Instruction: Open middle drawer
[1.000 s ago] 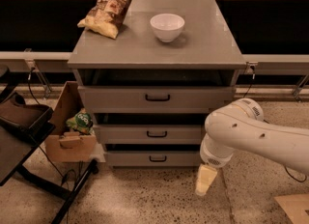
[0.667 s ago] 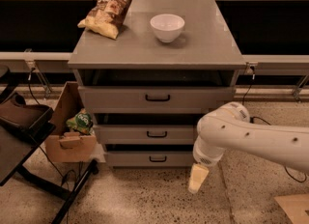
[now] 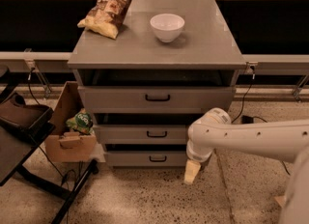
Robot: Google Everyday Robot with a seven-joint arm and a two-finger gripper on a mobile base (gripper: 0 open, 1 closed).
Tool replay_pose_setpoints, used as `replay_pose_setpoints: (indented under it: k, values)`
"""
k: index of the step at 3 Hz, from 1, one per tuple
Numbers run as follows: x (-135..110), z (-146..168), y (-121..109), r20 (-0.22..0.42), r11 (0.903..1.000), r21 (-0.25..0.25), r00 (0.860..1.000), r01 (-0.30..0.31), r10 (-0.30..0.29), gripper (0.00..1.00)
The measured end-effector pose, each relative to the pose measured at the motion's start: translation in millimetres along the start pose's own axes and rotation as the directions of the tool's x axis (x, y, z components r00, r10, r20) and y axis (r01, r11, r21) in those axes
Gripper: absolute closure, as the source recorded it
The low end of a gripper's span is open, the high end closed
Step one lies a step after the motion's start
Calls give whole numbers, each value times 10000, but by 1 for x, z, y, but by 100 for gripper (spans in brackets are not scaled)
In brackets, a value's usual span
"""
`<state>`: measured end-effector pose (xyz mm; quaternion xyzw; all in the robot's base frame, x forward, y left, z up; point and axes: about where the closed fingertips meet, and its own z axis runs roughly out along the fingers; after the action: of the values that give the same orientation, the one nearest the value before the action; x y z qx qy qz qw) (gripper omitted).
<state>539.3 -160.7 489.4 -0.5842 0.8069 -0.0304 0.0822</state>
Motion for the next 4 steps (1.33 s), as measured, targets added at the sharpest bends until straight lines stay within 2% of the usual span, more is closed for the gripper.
replay_pose_setpoints:
  k: [1,2,3,4]
  values:
    - [0,23,-34,-260,9983,459,9991,360,-349,0]
    - [-1,43,-65,-395,9950,683,9967,730,-705,0]
    - [-6,55,-95,-446,9894,869,9927,1160,-1125,0]
    - [-16,71,-115,-313,9870,826,9902,1381,-1360,0]
